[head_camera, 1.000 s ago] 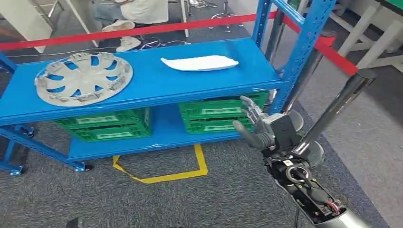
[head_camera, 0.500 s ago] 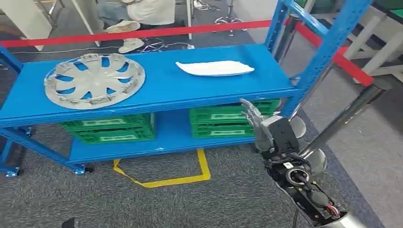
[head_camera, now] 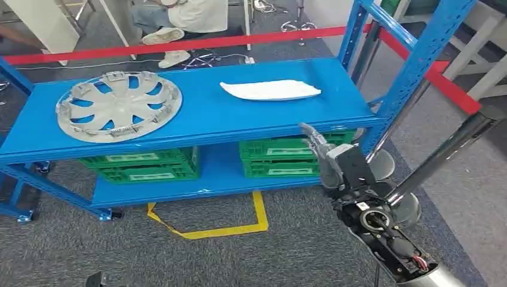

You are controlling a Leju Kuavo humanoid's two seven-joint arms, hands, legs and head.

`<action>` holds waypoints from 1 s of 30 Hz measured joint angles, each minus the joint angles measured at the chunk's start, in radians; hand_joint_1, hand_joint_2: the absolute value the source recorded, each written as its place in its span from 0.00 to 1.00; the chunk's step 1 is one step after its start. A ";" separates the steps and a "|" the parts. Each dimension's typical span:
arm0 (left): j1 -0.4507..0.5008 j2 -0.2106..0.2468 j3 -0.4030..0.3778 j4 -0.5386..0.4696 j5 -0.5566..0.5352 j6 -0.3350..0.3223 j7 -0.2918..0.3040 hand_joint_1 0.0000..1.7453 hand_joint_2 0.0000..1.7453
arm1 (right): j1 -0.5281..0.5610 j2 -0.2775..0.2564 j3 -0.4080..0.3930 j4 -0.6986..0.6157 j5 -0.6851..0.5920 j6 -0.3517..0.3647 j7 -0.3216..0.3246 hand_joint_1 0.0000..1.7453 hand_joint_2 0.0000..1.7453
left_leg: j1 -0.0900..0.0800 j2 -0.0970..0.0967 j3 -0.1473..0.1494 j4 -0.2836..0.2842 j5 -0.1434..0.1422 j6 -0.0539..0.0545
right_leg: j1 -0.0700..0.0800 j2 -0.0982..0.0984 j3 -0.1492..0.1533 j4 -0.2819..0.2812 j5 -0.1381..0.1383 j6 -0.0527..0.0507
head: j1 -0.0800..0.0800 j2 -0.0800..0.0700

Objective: Take the parts from the cabinet and place them on the table.

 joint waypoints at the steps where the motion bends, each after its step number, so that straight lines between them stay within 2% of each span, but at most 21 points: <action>1: 0.001 0.000 0.000 0.000 0.000 0.000 0.000 0.00 0.00 | 0.001 0.000 0.000 0.000 0.000 0.000 0.001 0.00 0.00 | 0.003 0.002 -0.008 -0.007 0.024 -0.003 | -0.002 -0.001 0.005 0.000 -0.004 0.002 | -0.003 0.000; 2: 0.003 0.000 0.000 0.000 0.000 0.000 0.000 0.00 0.00 | 0.002 0.000 0.000 0.000 0.000 0.001 0.001 0.00 0.00 | 0.007 0.005 0.006 -0.056 0.067 -0.006 | -0.004 -0.002 0.011 0.000 -0.009 0.004 | -0.007 0.000; 4: 0.004 0.003 0.000 0.000 0.000 0.000 0.000 0.00 0.00 | 0.002 0.000 0.000 0.000 0.000 0.002 0.001 0.00 0.00 | 0.011 0.017 0.088 -0.248 0.174 -0.008 | -0.009 -0.005 0.029 0.000 -0.022 0.015 | -0.014 0.000; 5: 0.003 0.003 0.000 0.000 0.000 0.000 0.000 0.00 0.00 | 0.001 0.000 0.000 0.000 0.000 0.003 0.001 0.00 0.00 | 0.010 0.036 0.111 -0.310 0.186 -0.004 | -0.007 -0.006 0.032 0.000 -0.026 0.022 | -0.023 0.000; 6: -0.001 0.004 0.000 0.000 0.000 0.000 -0.001 0.00 0.00 | 0.000 0.000 0.000 0.000 0.000 0.003 0.001 0.00 0.00 | 0.003 0.027 0.116 -0.315 0.181 0.007 | -0.002 -0.005 0.033 0.002 -0.035 0.030 | -0.030 0.000; 8: -0.001 0.004 0.000 0.000 0.002 0.000 -0.001 0.00 0.00 | -0.002 0.000 0.001 0.000 0.000 0.005 0.000 0.00 0.00 | -0.003 0.022 0.116 -0.312 0.171 0.023 | -0.002 -0.008 0.041 -0.005 -0.041 0.041 | -0.016 0.000; 9: -0.001 0.003 0.000 0.000 0.004 0.001 -0.001 0.00 0.00 | -0.002 0.000 0.003 0.000 0.000 0.005 0.000 0.00 0.00 | -0.005 0.019 0.118 -0.313 0.170 0.030 | -0.004 -0.010 0.046 -0.011 -0.042 0.049 | -0.016 0.000; 10: -0.001 0.004 0.000 0.000 0.008 0.001 -0.001 0.00 0.00 | -0.004 0.000 0.003 0.000 -0.002 0.005 -0.001 0.00 0.00 | 0.006 0.016 0.127 -0.321 0.173 0.040 | -0.008 -0.010 0.046 -0.007 -0.046 0.054 | -0.015 0.000; 11: 0.000 0.003 0.000 0.000 0.010 0.004 -0.001 0.00 0.00 | -0.005 0.000 0.002 0.000 -0.005 0.004 -0.003 0.00 0.00 | 0.004 0.016 0.134 -0.322 0.169 0.047 | -0.008 -0.005 0.036 0.022 -0.064 0.056 | -0.008 0.000; 12: 0.000 0.003 0.000 0.000 0.011 0.005 -0.001 0.00 0.00 | -0.009 0.000 0.002 0.000 -0.008 0.003 -0.004 0.00 0.00 | 0.003 0.016 0.139 -0.322 0.164 0.054 | -0.008 -0.005 0.006 0.093 -0.102 0.056 | 0.005 0.000; 14: 0.000 0.004 0.000 0.000 0.012 0.006 -0.001 0.00 0.00 | -0.007 0.000 0.002 0.002 -0.018 -0.002 -0.007 0.00 0.00 | -0.002 0.016 0.147 -0.322 0.157 0.063 | -0.007 -0.002 -0.088 0.274 -0.173 0.057 | 0.021 0.000; 15: 0.000 0.004 0.000 0.000 0.012 0.006 -0.002 0.00 0.00 | -0.006 0.000 0.002 0.005 -0.021 -0.003 -0.010 0.00 0.00 | -0.005 0.014 0.151 -0.321 0.153 0.064 | -0.008 -0.002 -0.125 0.333 -0.184 0.057 | 0.025 0.000; 16: 0.000 0.004 0.000 0.000 0.012 0.006 -0.002 0.00 0.00 | -0.005 0.000 0.002 0.007 -0.024 -0.007 -0.012 0.00 0.00 | -0.007 0.011 0.157 -0.321 0.148 0.064 | -0.007 -0.002 -0.139 0.341 -0.167 0.056 | 0.026 0.000; 17: 0.001 0.004 0.000 0.000 0.011 0.006 -0.002 0.00 0.00 | -0.005 0.000 0.002 0.010 -0.026 -0.013 -0.014 0.00 0.00 | -0.008 0.006 0.165 -0.321 0.142 0.063 | -0.007 -0.002 -0.126 0.295 -0.124 0.053 | 0.028 0.000; 19: 0.001 0.003 0.000 0.000 0.006 0.005 -0.002 0.00 0.00 | -0.005 0.000 -0.002 0.010 -0.026 -0.021 -0.015 0.00 0.00 | -0.008 0.001 0.186 -0.321 0.129 0.057 | -0.007 0.000 -0.059 0.122 -0.013 0.043 | 0.038 0.000; 20: 0.002 0.002 0.000 0.000 0.004 0.004 -0.002 0.00 0.00 | -0.005 0.000 -0.003 0.010 -0.026 -0.024 -0.015 0.00 0.00 | -0.008 0.000 0.189 -0.321 0.125 0.055 | -0.004 0.001 -0.039 0.066 0.016 0.037 | 0.042 0.000; 29: 0.003 0.001 0.000 0.000 0.003 0.003 -0.002 0.00 0.00 | -0.005 -0.002 -0.004 0.010 -0.026 -0.025 -0.015 0.00 0.00 | -0.007 0.000 0.190 -0.321 0.123 0.054 | -0.002 0.002 -0.034 0.046 0.013 0.034 | 0.045 0.000; 30: 0.000 0.001 0.000 0.000 -0.003 -0.001 -0.002 0.00 0.00 | -0.004 -0.003 -0.006 0.011 -0.026 -0.031 -0.014 0.00 0.00 | -0.014 -0.005 0.191 -0.315 0.117 0.044 | 0.002 0.002 -0.010 0.017 -0.005 0.032 | 0.047 0.000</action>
